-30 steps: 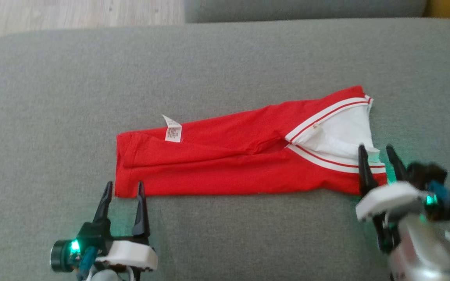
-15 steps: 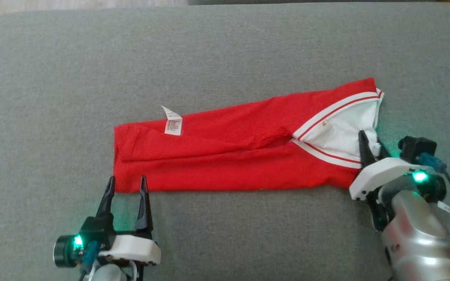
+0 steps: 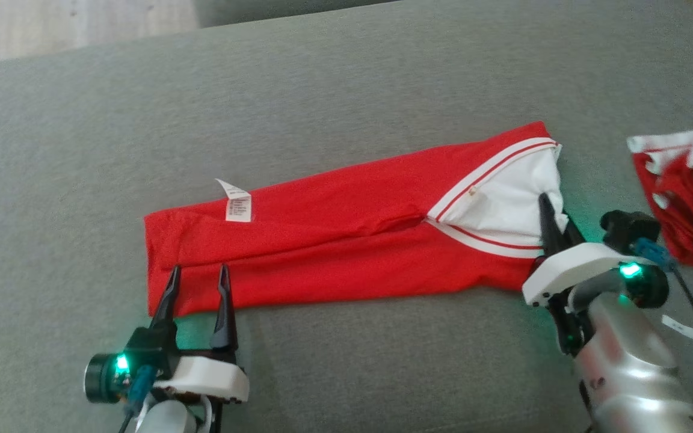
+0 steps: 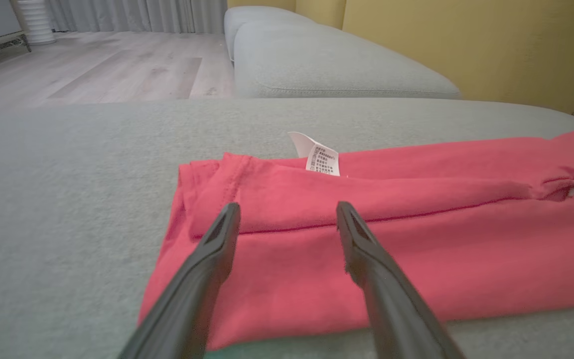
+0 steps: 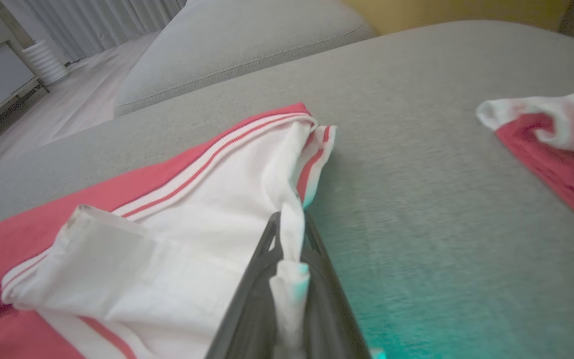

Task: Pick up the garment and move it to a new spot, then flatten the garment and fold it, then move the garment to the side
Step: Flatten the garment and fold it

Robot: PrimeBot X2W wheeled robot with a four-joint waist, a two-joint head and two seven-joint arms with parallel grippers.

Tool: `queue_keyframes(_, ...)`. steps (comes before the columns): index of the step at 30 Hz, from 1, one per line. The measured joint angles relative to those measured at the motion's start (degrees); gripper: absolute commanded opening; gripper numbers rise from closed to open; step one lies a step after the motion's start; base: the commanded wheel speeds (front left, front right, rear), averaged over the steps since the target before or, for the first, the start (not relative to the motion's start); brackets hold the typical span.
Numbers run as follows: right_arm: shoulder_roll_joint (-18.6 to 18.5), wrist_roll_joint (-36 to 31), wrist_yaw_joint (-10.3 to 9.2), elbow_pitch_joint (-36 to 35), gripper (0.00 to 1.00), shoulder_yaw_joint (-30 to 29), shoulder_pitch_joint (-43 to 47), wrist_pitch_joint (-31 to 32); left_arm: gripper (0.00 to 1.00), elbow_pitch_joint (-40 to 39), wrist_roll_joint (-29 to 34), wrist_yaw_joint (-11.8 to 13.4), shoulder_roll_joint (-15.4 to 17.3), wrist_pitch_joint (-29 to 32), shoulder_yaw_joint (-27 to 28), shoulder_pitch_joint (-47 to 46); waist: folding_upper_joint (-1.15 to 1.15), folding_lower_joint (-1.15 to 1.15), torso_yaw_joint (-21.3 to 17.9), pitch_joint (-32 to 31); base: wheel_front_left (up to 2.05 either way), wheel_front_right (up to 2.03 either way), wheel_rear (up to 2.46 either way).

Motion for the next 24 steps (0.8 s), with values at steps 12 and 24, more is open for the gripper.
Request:
queue_keyframes(12,-2.3,1.4,0.0,-12.6,0.0,4.0,0.4,0.0,1.0,1.5,-1.2,0.1,-0.1,0.0,-4.1,-1.9,0.0,0.0,-0.8,-0.4,0.0,0.0,0.0)
queue_keyframes(24,-0.9,8.6,0.0,-20.7,0.0,19.0,2.5,-0.1,1.0,1.8,-2.1,0.5,-0.1,0.0,-5.2,-1.1,0.0,0.0,6.8,-1.0,0.0,0.0,0.0)
